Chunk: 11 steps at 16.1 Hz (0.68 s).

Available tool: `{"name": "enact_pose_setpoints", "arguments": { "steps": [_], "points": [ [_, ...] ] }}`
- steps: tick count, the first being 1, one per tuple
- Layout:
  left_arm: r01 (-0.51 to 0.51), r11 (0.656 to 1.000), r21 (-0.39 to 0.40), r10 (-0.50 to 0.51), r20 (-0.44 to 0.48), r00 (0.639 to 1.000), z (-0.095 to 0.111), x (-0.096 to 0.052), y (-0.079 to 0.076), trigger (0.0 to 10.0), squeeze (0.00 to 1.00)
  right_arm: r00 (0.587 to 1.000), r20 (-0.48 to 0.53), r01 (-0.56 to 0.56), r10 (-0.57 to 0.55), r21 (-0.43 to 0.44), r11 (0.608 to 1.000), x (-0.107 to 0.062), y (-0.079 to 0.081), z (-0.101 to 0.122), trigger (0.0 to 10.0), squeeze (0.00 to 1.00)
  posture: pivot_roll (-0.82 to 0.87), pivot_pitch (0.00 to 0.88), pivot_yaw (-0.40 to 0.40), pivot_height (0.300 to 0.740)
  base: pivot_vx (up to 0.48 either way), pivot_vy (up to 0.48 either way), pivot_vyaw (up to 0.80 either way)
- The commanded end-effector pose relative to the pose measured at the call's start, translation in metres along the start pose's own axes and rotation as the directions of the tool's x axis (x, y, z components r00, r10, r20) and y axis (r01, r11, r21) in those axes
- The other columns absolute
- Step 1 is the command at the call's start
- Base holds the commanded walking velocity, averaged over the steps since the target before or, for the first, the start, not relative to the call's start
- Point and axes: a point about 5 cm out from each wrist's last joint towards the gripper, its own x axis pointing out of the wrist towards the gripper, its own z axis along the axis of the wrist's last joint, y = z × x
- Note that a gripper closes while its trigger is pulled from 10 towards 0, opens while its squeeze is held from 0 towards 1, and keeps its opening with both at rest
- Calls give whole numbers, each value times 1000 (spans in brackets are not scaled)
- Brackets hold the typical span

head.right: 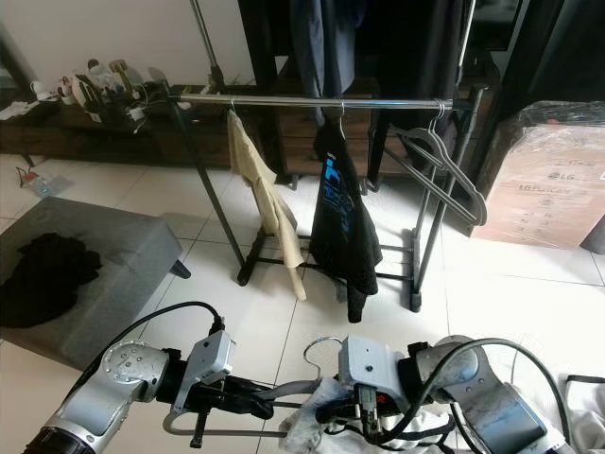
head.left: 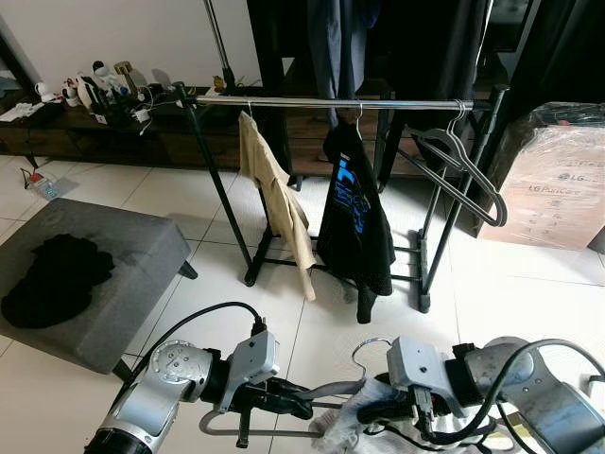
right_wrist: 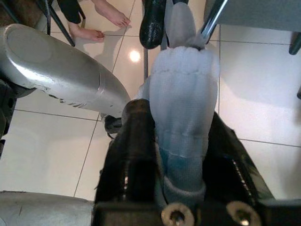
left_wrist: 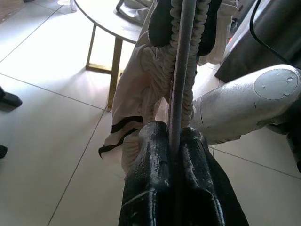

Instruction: Hang hanger

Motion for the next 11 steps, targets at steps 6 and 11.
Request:
{"name": "enact_pose_setpoints", "arguments": {
  "steps": [6, 11],
  "points": [
    [-16, 996, 85, 17, -3, 1000, 9, -2, 3, 10000, 0, 998, 22, -59, 58, 20, 998, 6, 7, -1, 0, 0, -172, 148, 80, 740, 0, 0, 0],
    [0, 999, 40, -2, 30, 1000, 11, -4, 1, 10000, 8, 998, 31, -54, 54, 16, 998, 6, 7, 1, 0, 0, -169, 151, 78, 740, 0, 0, 0]
  ]
}}
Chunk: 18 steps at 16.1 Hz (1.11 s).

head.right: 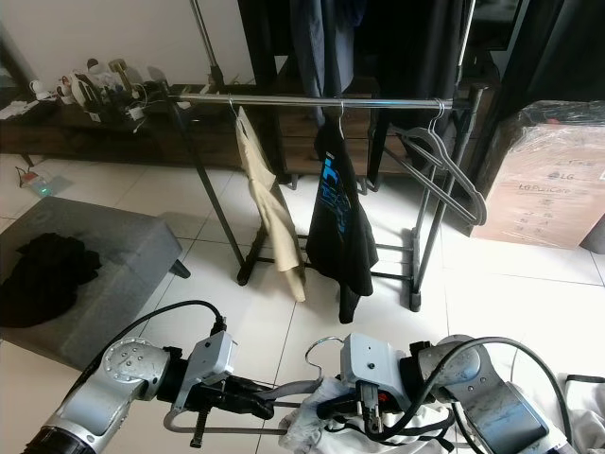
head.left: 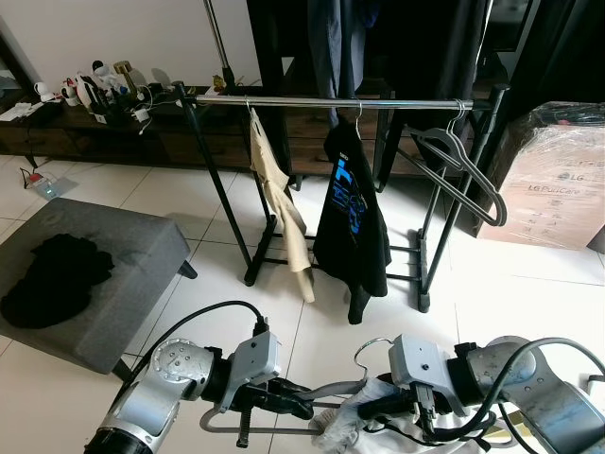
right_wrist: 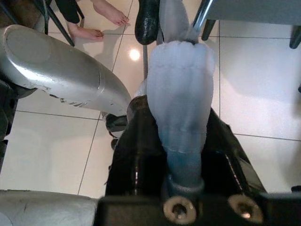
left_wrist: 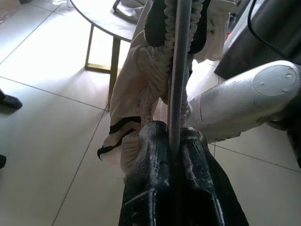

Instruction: Hang hanger

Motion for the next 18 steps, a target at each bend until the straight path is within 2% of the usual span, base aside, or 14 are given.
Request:
{"name": "enact_pose_setpoints", "arguments": {
  "steps": [1, 7, 8, 9, 10, 11, 12, 13, 14, 15, 16, 17, 18],
  "points": [
    [7, 1000, 7, -7, 40, 999, 7, -7, -1, 10000, 1000, 998, 16, -57, 56, 1, 998, 7, 7, 0, 0, 0, -166, 153, 77, 740, 0, 0, 0],
    [33, 999, 1, -33, 15, 999, 6, -19, -6, 10000, 1000, 999, 3, -42, 42, 1, 999, 9, 5, -2, 0, 0, -165, 152, 75, 740, 0, 0, 0],
    [-9, 1000, -11, 10, 37, 999, 7, -27, -2, 10000, 1000, 999, 2, -36, 36, -2, 999, 8, 5, -2, 0, 0, -166, 153, 76, 740, 0, 0, 0],
    [-107, 993, -45, 111, 89, 990, 11, -40, 6, 10000, 1000, 1000, 5, -29, 29, -6, 1000, 7, 4, -2, 0, 0, -168, 156, 77, 740, 0, 0, 0],
    [-313, 944, -105, 327, 163, 931, 12, -59, 22, 10000, 1000, 1000, -2, -28, 28, -31, 999, 5, 6, -2, 0, 0, -166, 155, 78, 740, 0, 0, 0],
    [-422, 891, -168, 449, 191, 873, 9, -70, 31, 10000, 1000, 999, 11, -33, 33, -35, 999, 5, 7, 0, 0, 0, -161, 159, 79, 740, 0, 0, 0],
    [-557, 799, -229, 595, 163, 787, -3, -81, 37, 10000, 1000, 999, 37, -28, 29, -39, 999, 4, 7, 5, 0, 0, -157, 160, 78, 740, 0, 0, 0],
    [-567, 775, -279, 620, 160, 768, -8, -82, 35, 10000, 1000, 999, 45, -26, 28, -43, 999, 4, 7, 8, 0, 0, -154, 161, 77, 740, 0, 0, 0],
    [-569, 731, -377, 653, 148, 742, -17, -78, 33, 10000, 1000, 998, 56, -31, 34, -53, 998, 4, 7, 11, 0, 0, -153, 161, 77, 740, 0, 0, 0],
    [-561, 712, -423, 659, 127, 741, -25, -74, 29, 10000, 1000, 997, 66, -35, 39, -63, 997, 3, 7, 14, 0, 0, -157, 161, 74, 740, 0, 0, 0],
    [-550, 700, -456, 646, 76, 760, -37, -67, 24, 10000, 1000, 995, 91, -40, 47, -76, 996, 2, 8, 20, 0, 0, -161, 162, 74, 740, 0, 0, 0],
    [-498, 694, -520, 612, 62, 788, -46, -56, 17, 10000, 1000, 988, 141, -54, 68, -97, 994, -1, 10, 33, 0, 0, -166, 162, 72, 740, 0, 0, 0],
    [-474, 688, -550, 602, 67, 796, -47, -53, 16, 10000, 1000, 984, 155, -67, 84, -110, 992, -3, 12, 37, 0, 0, -167, 163, 71, 740, 0, 0, 0]
  ]
}}
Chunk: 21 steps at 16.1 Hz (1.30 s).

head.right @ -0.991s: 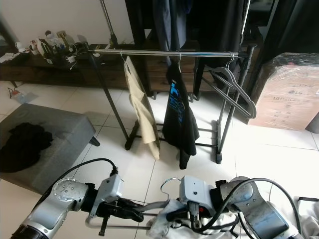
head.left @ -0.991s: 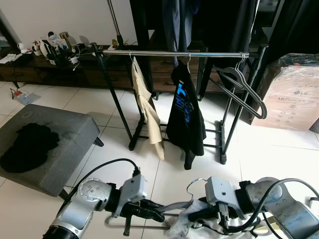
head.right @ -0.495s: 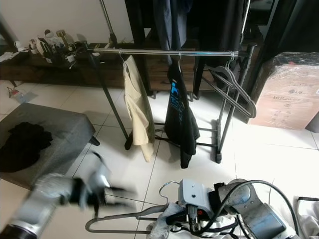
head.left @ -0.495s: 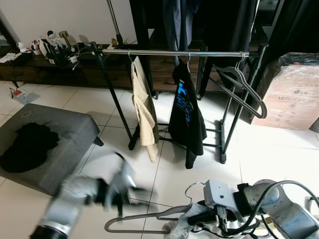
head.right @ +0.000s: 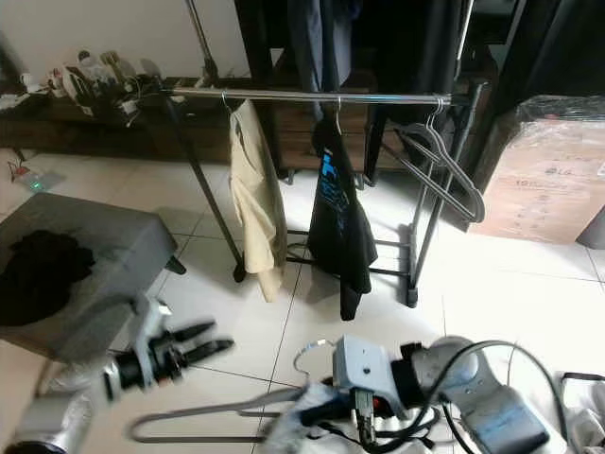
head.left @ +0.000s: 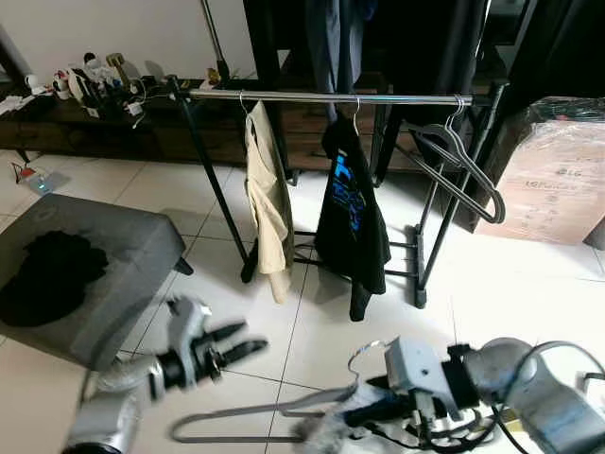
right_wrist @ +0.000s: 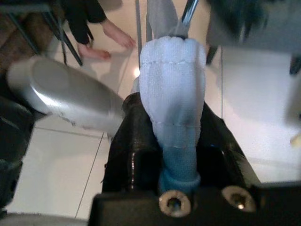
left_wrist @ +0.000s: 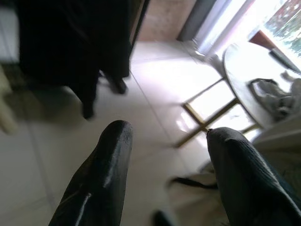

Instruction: Hang hanger

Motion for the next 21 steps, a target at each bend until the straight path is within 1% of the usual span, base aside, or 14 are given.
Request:
{"name": "enact_pose_setpoints", "arguments": {
  "steps": [1, 3, 4, 5, 6, 7, 9, 12, 14, 17, 18, 19, 20, 21],
  "points": [
    [32, 996, -85, -33, -13, 999, -6, -2, -2, 10000, 1000, 999, 34, -30, 32, -56, 998, -3, 3, 15, 0, 0, -169, 162, 70, 740, 0, 0, 0],
    [79, 976, -202, -83, -13, 996, -9, -5, -4, 10000, 1000, 999, 16, -44, 46, -85, 995, -1, 5, 16, 0, 0, -172, 163, 71, 740, 0, 0, 0],
    [104, 960, -259, -113, -20, 993, -10, -7, -4, 10000, 0, 999, 5, -49, 49, -90, 995, 0, 6, 15, 0, 0, -170, 162, 70, 740, 0, 0, 0],
    [170, 941, -291, -169, 28, 985, -4, -14, -7, 10000, 0, 998, -59, -38, 32, -108, 993, 1, 5, 8, 0, 0, -168, 162, 72, 740, 0, 0, 0],
    [195, 933, -302, -190, 47, 981, -1, -17, -8, 10000, 0, 995, -98, -32, 20, -123, 992, 2, 5, 4, 0, 0, -164, 158, 72, 740, 0, 0, 0],
    [222, 925, -308, -240, -19, 971, -8, -22, -12, 10000, 0, 996, -85, -9, -2, -130, 991, 2, 2, 4, 0, 0, -161, 157, 73, 740, 0, 0, 0],
    [176, 926, -335, -231, -134, 964, -27, -29, -10, 10000, 0, 995, -91, 12, -30, -188, 982, 2, -3, 8, 0, 0, -165, 155, 77, 740, 0, 0, 0],
    [137, 912, -387, -196, -116, 974, -33, -32, -6, 10000, 0, 997, -69, 13, -29, -216, 976, 3, -2, 13, 0, 0, -166, 150, 76, 740, 0, 0, 0],
    [176, 901, -397, -223, -75, 972, -28, -33, -11, 10000, 0, 982, -166, 46, -88, -241, 969, -1, -9, 0, 0, 0, -168, 145, 78, 740, 0, 0, 0],
    [162, 909, -384, -197, -54, 979, -24, -39, -7, 10000, 0, 964, -211, 135, -163, -140, 981, -9, -20, -16, 0, 0, -164, 139, 81, 740, 0, 0, 0],
    [115, 916, -383, -145, -50, 988, -24, -47, -2, 10000, 0, 963, -152, 212, -225, -93, 973, -12, -28, -13, 0, 0, -159, 140, 83, 740, 0, 0, 0],
    [101, 918, -383, -130, -51, 990, -24, -49, 0, 10000, 0, 964, -133, 223, -232, -80, 972, -13, -29, -11, 0, 0, -158, 140, 83, 740, 0, 0, 0],
    [77, 920, -383, -103, -50, 993, -24, -53, 2, 10000, 0, 959, -125, 246, -253, -68, 967, -15, -31, -11, 0, 0, -159, 144, 82, 740, 0, 0, 0],
    [60, 923, -381, -75, -27, 997, -21, -59, 3, 10000, 0, 936, -158, 309, -314, -54, 949, -20, -37, -17, 0, 0, -158, 147, 81, 740, 0, 0, 0]
  ]
}}
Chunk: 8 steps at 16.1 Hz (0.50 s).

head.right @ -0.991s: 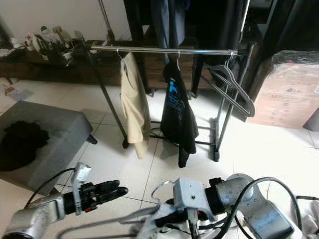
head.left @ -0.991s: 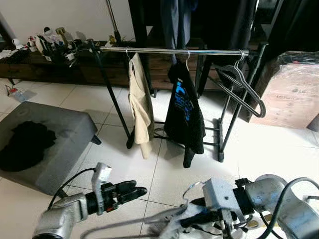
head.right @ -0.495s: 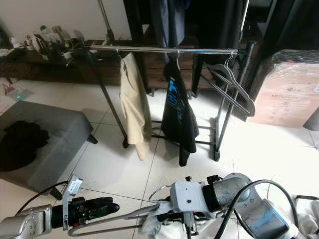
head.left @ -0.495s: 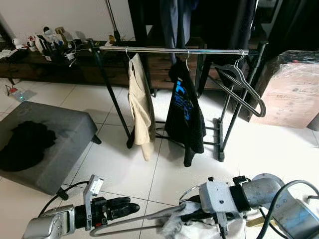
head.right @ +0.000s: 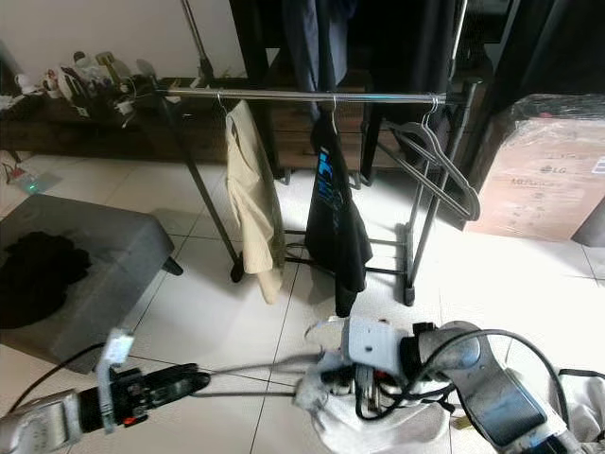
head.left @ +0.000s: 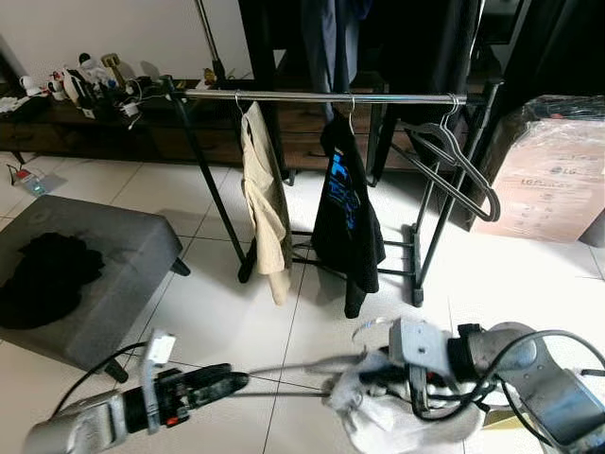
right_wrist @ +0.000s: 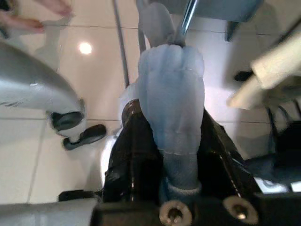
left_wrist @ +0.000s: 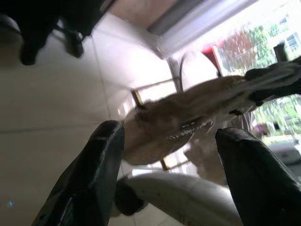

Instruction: Hang hanger

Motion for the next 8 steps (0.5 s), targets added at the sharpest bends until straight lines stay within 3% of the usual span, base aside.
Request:
{"name": "enact_pose_setpoints", "arguments": {
  "steps": [1, 4, 8],
  "points": [
    [-24, 1000, 1, 24, 25, 999, 4, -10, -1, 10000, 0, 998, 5, 66, -66, 12, 998, -5, -9, 1, 0, 0, -155, 150, 81, 740, 0, 0, 0],
    [58, 998, -15, -57, 71, 996, 3, 2, -19, 10000, 0, 992, 0, 127, -127, 50, 991, -3, -17, 3, 0, 0, -151, 160, 80, 740, 0, 0, 0],
    [54, 998, -12, -53, 95, 994, 4, 6, -25, 10000, 0, 990, -6, 139, -139, 52, 989, -5, -19, 0, 0, 0, -149, 167, 82, 740, 0, 0, 0]
  ]
}}
